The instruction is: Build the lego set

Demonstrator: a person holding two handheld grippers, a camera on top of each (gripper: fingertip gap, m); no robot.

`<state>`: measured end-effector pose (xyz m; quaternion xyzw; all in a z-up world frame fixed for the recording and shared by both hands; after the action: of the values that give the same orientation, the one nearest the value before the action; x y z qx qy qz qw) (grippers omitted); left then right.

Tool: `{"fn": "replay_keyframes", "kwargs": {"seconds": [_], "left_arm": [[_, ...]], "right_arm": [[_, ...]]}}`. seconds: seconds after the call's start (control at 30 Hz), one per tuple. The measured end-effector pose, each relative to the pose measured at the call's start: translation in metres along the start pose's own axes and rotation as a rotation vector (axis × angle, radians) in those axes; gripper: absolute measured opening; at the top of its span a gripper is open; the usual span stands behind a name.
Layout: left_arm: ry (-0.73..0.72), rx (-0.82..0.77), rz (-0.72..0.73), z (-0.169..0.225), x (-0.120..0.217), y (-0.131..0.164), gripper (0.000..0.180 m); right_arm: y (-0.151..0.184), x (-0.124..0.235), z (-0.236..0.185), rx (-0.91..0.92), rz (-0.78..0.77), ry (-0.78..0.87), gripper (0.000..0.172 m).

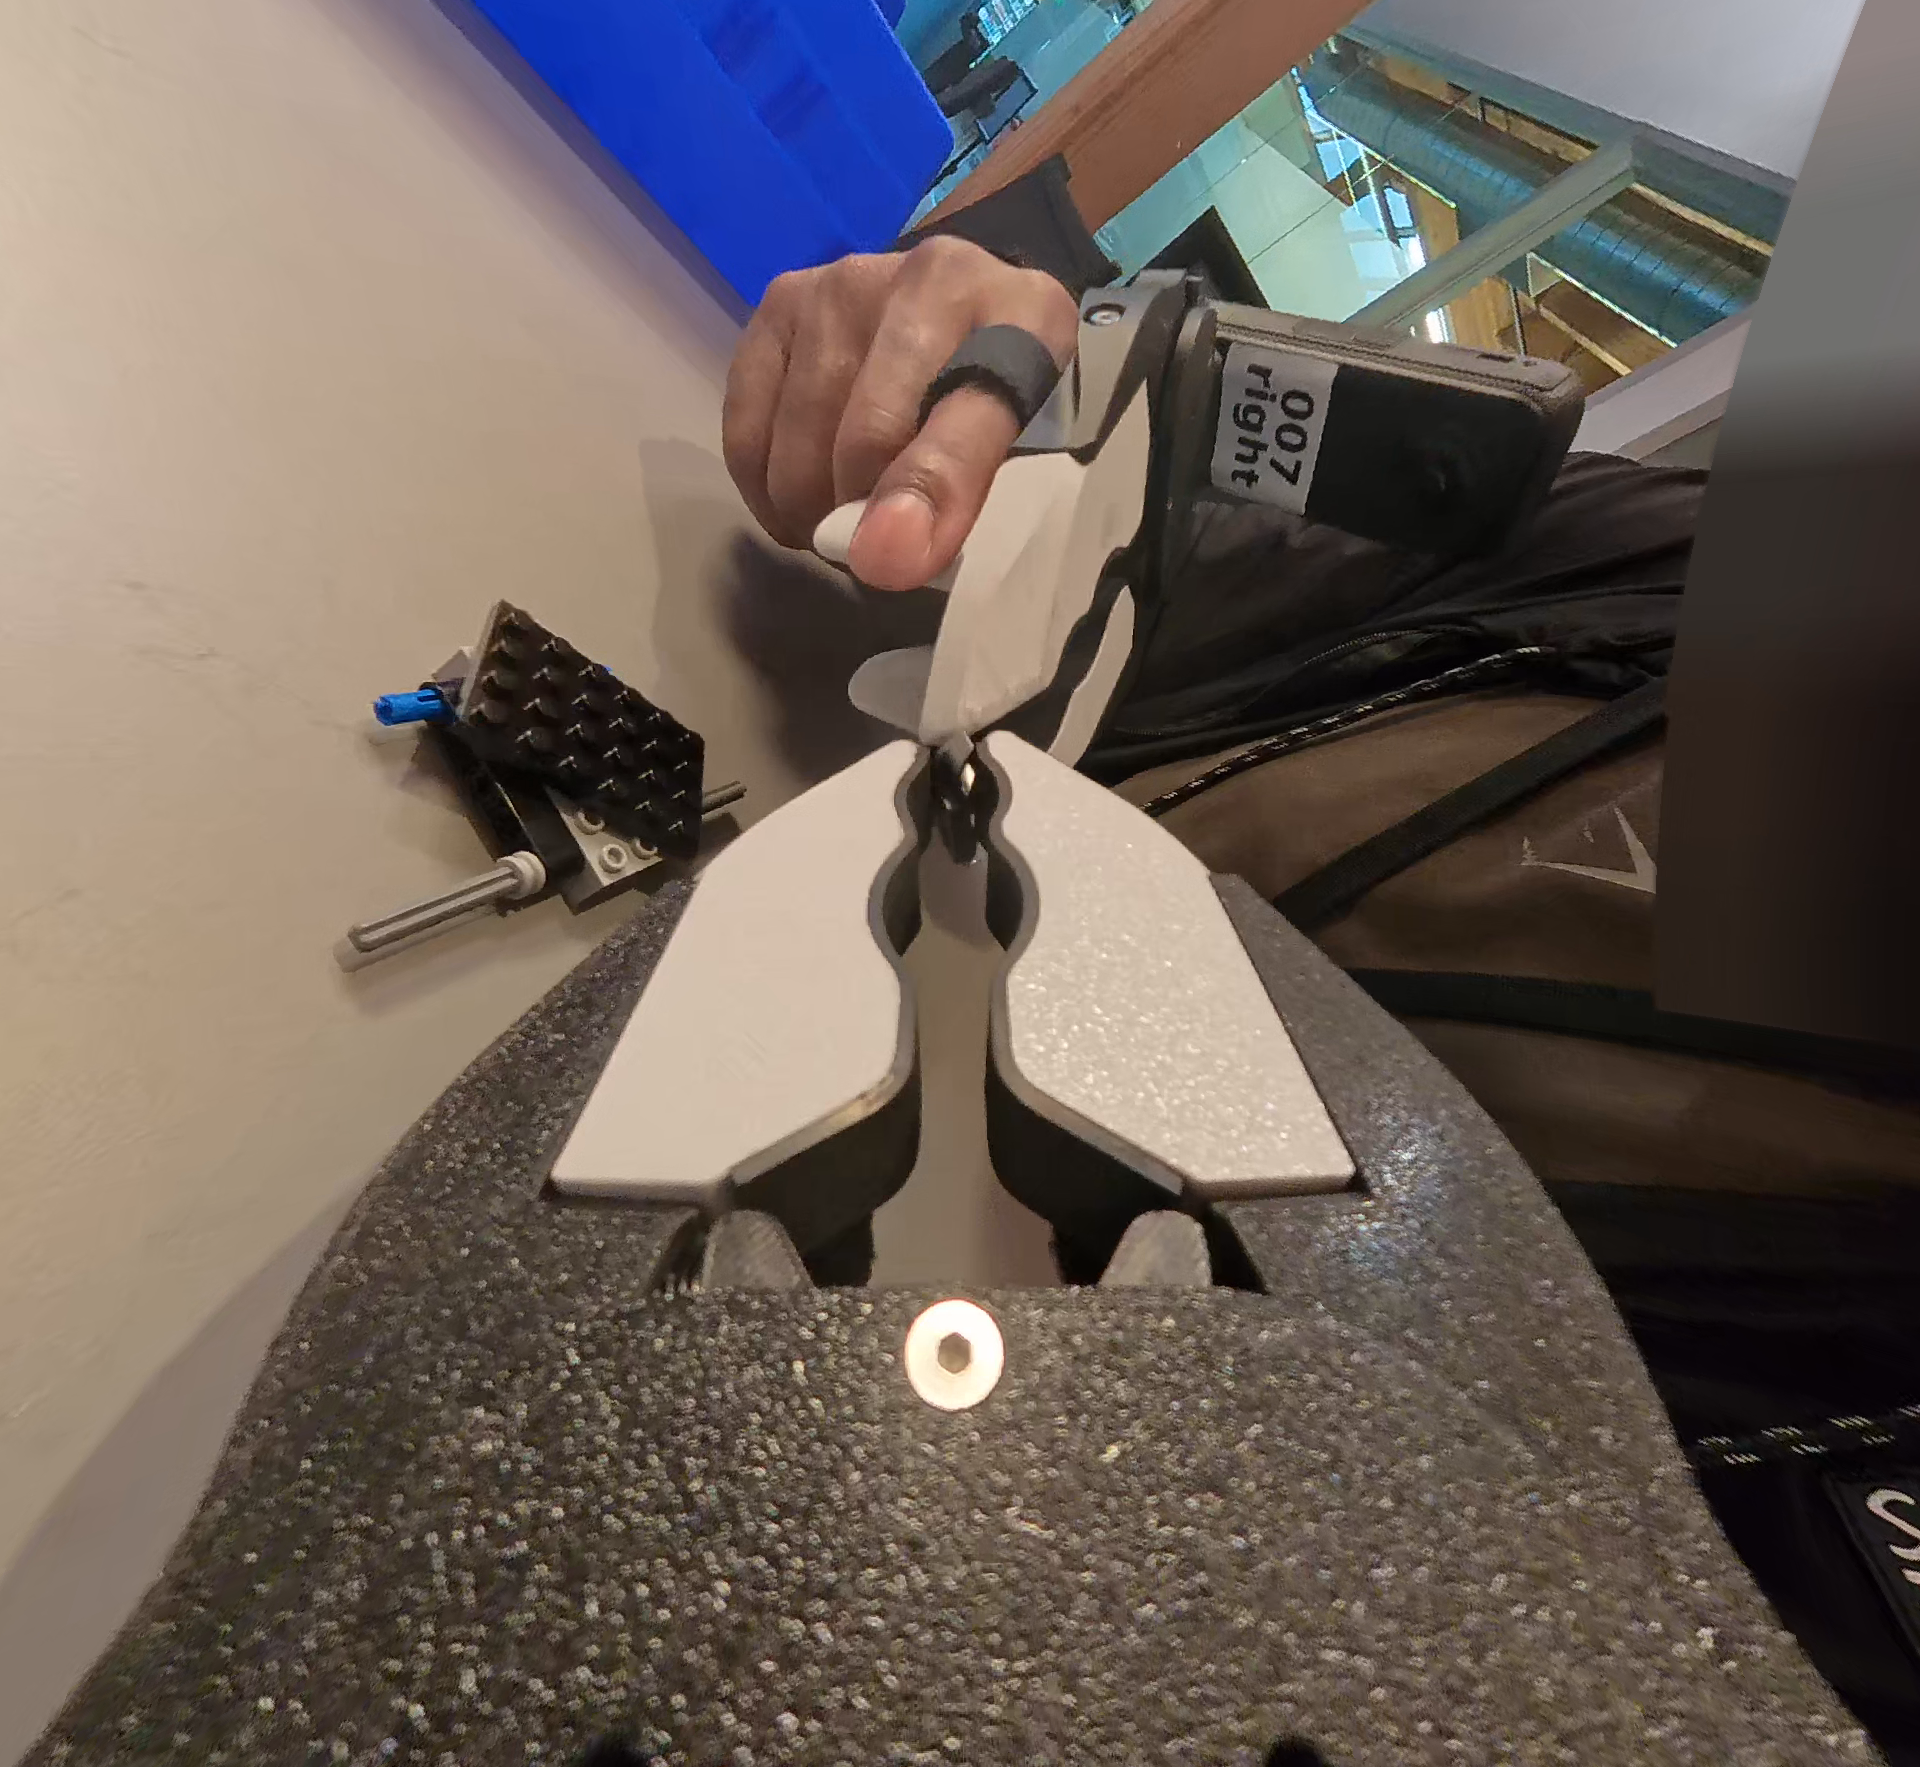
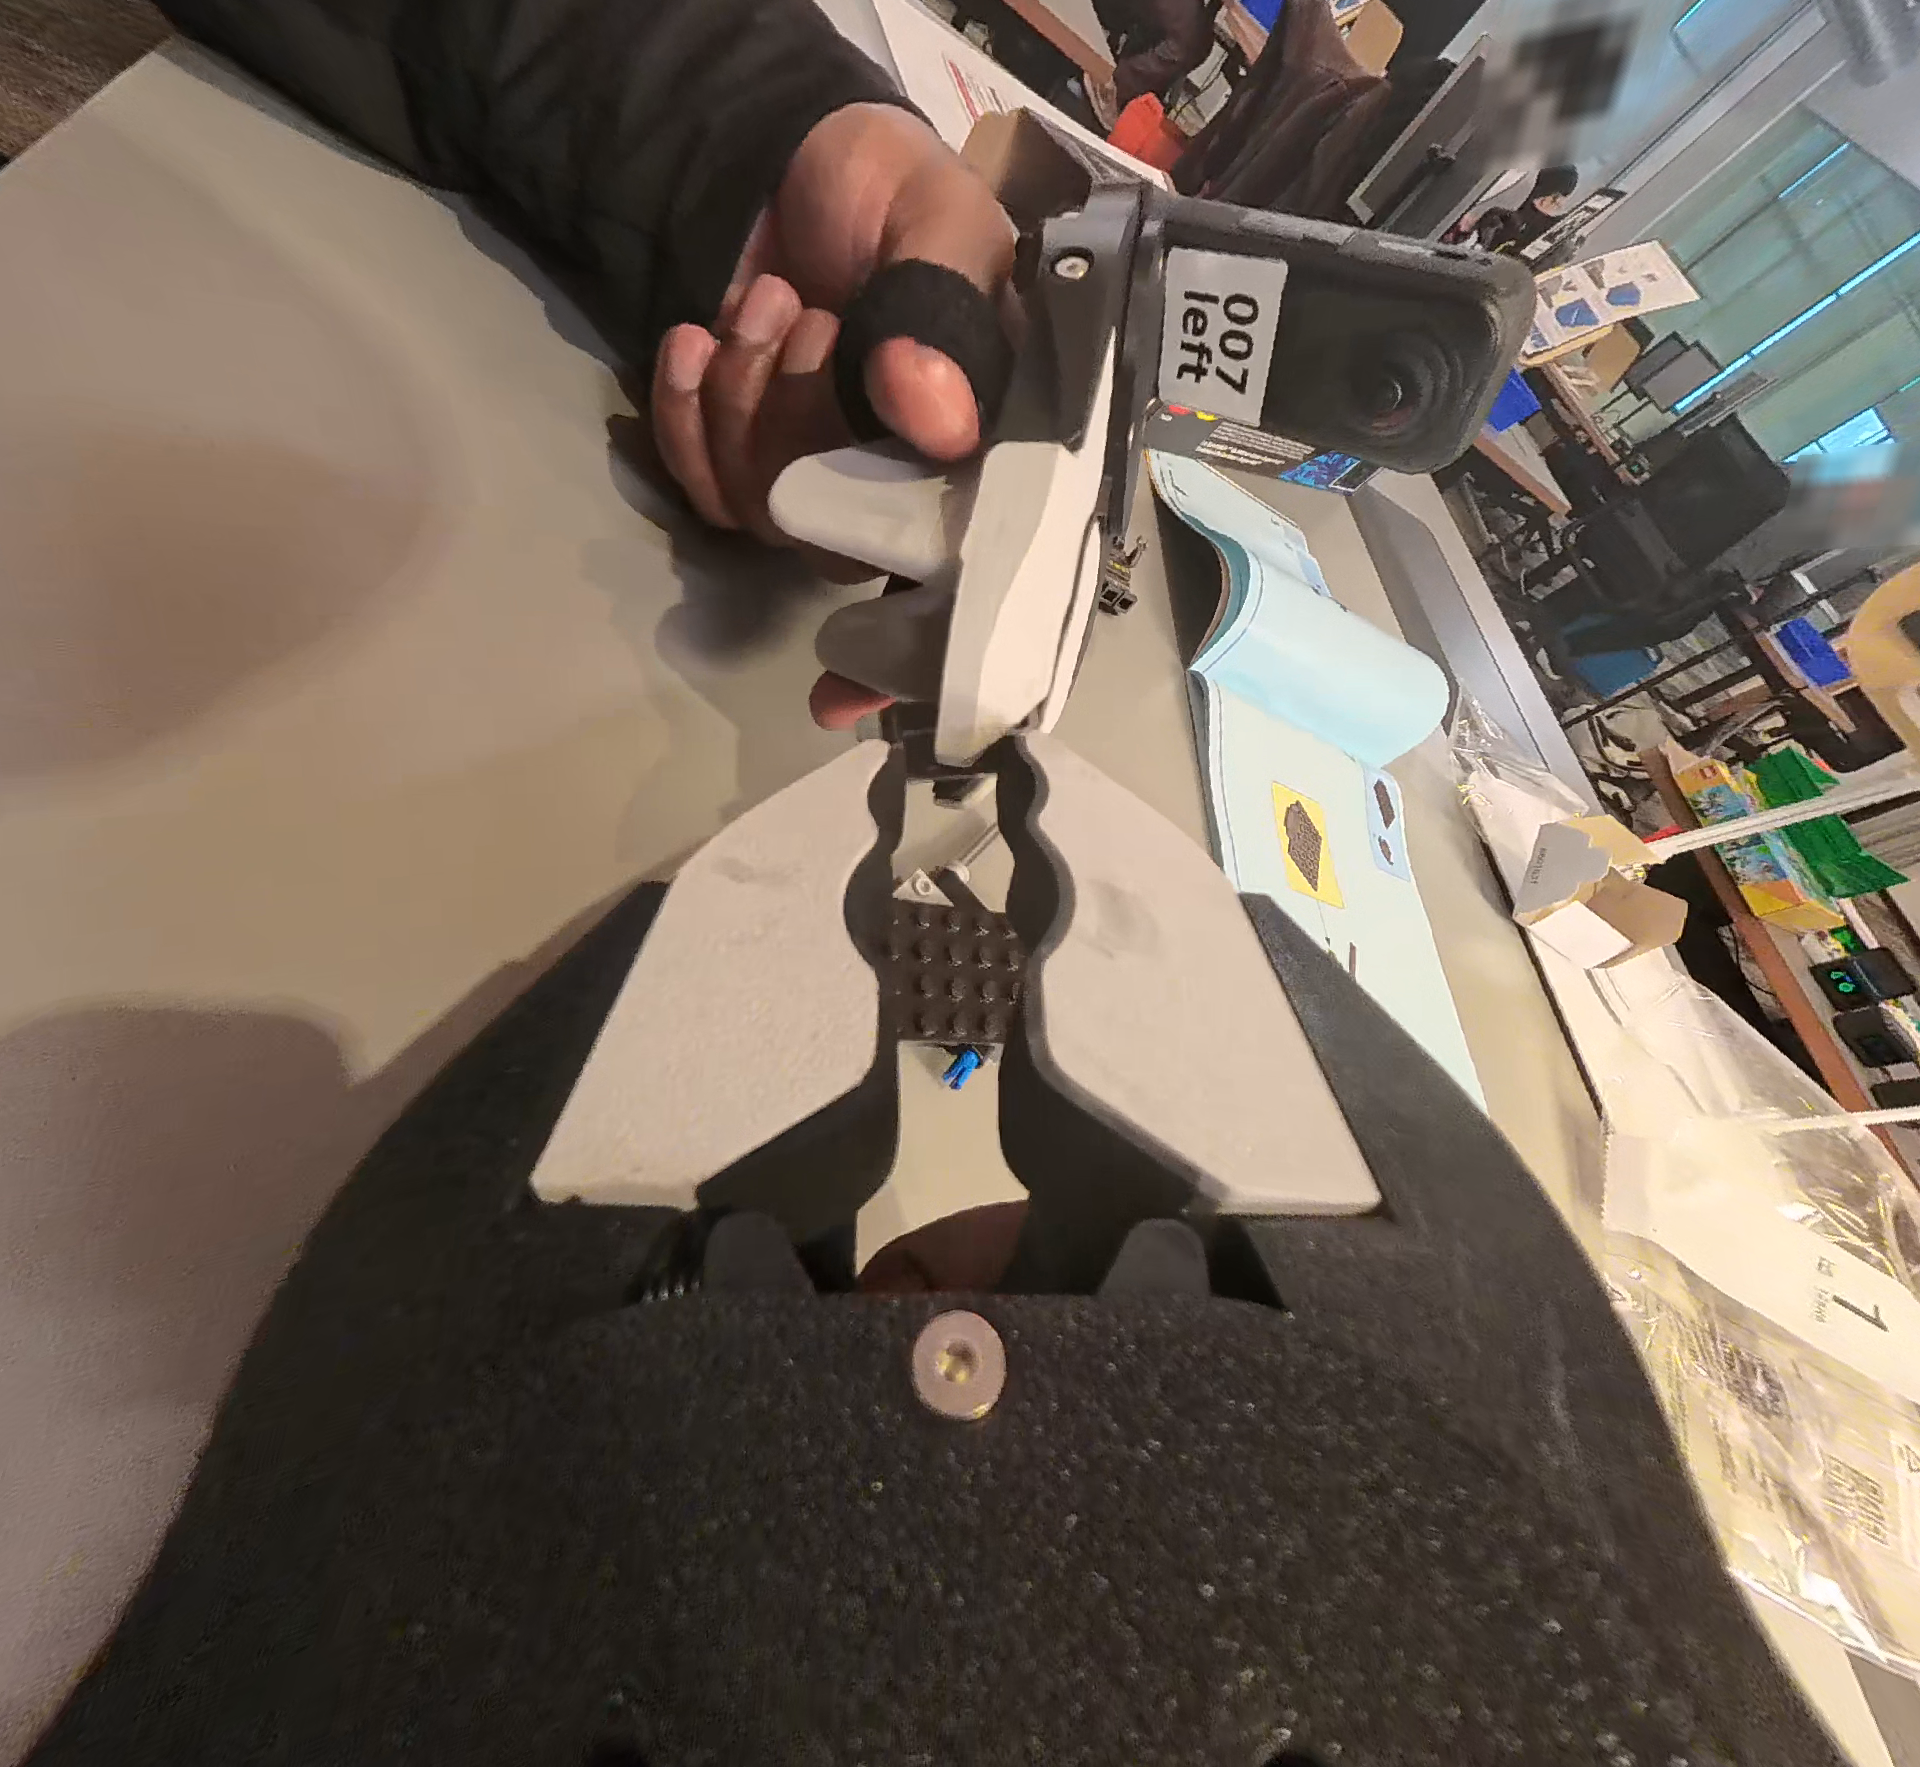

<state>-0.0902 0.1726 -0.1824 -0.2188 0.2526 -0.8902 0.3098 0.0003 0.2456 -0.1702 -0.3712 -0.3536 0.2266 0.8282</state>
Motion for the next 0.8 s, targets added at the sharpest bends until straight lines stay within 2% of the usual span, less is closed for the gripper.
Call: {"fn": "replay_keyframes", "kwargs": {"seconds": [0.2, 0.33, 0.8], "left_arm": [[-0.027, 0.024, 0.04, -0.004, 0.003, -0.004, 0.012], [-0.095, 0.021, 0.071, -0.009, 0.011, -0.008, 0.016], [-0.21, -0.027, 0.072, -0.013, 0.003, -0.007, 0.01]], "right_arm": [[0.004, -0.001, 0.004, -0.029, -0.037, 0.028, 0.016], [0.009, 0.001, 0.01, -0.048, -0.072, 0.068, 0.016], [0.012, -0.004, 0.009, -0.041, -0.134, 0.099, 0.016]]}}
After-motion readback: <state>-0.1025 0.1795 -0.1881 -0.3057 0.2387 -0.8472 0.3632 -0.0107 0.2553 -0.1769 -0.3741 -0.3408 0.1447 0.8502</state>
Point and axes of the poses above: each gripper's, where its closed fingertips meet, x back along the fingers, y out of its underside, z = x × y across the jaws, the point moved 7 cm from there along x, back along the fingers, and after that the axes turned 8 degrees about -y, right-handed, at the moved point
